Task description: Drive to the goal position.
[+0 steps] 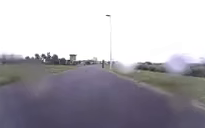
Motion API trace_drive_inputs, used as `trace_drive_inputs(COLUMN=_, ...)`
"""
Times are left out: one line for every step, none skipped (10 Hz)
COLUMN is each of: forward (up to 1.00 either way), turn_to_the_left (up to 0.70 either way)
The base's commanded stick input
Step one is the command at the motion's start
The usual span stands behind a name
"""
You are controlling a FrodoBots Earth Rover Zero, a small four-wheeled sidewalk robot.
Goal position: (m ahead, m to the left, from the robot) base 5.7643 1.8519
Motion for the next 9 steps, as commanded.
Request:
trace_drive_inputs(forward=1.00, turn_to_the_left=0.00)
trace_drive_inputs(forward=1.00, turn_to_the_left=0.00)
trace_drive_inputs(forward=1.00, turn_to_the_left=0.00)
trace_drive_inputs(forward=1.00, turn_to_the_left=0.00)
trace_drive_inputs(forward=1.00, turn_to_the_left=0.00)
trace_drive_inputs(forward=1.00, turn_to_the_left=0.00)
trace_drive_inputs(forward=1.00, turn_to_the_left=0.00)
trace_drive_inputs(forward=1.00, turn_to_the_left=0.00)
trace_drive_inputs(forward=1.00, turn_to_the_left=0.00)
